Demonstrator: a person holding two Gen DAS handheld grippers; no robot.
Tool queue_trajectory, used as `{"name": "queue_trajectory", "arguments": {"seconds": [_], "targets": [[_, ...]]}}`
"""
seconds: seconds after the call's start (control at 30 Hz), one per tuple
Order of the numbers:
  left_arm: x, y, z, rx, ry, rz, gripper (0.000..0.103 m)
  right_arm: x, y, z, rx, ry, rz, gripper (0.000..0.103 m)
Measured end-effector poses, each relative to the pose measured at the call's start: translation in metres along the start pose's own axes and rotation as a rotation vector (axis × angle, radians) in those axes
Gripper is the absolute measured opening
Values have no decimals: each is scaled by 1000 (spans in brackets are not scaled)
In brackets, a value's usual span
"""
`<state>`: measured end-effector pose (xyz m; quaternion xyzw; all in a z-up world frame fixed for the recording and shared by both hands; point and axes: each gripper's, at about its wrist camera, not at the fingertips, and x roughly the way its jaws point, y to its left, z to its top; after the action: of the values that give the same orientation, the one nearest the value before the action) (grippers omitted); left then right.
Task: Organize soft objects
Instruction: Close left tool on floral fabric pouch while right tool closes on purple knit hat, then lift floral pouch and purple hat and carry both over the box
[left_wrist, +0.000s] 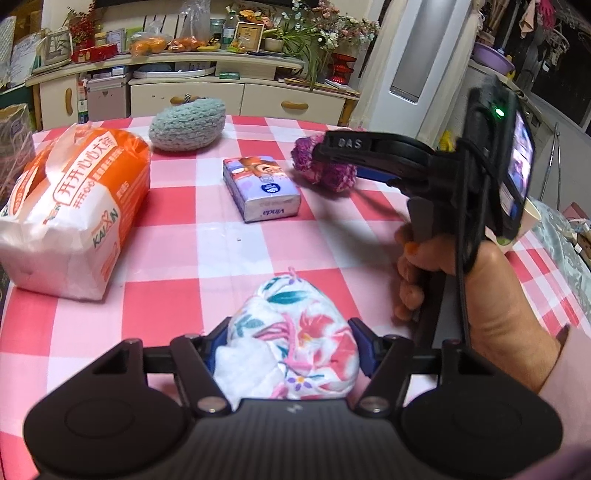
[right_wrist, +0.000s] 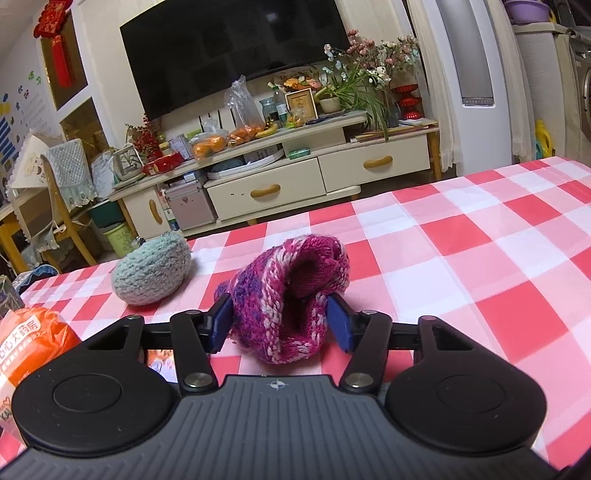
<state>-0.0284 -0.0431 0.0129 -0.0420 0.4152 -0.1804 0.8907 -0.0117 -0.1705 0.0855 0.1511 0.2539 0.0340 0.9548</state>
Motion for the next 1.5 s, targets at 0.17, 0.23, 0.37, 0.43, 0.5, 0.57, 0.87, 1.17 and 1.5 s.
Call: {"name": "queue_trajectory", "arguments": {"seconds": [0.17,0.23,0.37,0.43,0.5,0.57,0.87,1.17,1.5], "targets": [[-1,2,0,-13,-8,10,64,-10,4,-6,-19,-5,-16,29],[-1,3,-1,-14,-11,13,64,-14,6,-8,-29,2,-15,29],[-4,5,-3,-11,-15,22,64,-18,3,-11,-16,5,-29,26],[-6,5,-3,-15,-18,21,64,-20,1,-12,-6,9,-31,23],[-9,6,-3,-14,-25,19,65,-23,1,-14,-7,15,-38,17],[-11,6,-3,-16,-33,20,65,-28,5,-17,-11,19,-45,12],[-22,13,-6,-25,-44,16,65,-48,7,-20,-10,45,-63,19],[-24,17,-3,-41,-28,11,65,-48,-10,6,-29,-59,-60,103],[-18,22,4,-89,6,14,65,13,23,20,-685,46,-28,103]]}}
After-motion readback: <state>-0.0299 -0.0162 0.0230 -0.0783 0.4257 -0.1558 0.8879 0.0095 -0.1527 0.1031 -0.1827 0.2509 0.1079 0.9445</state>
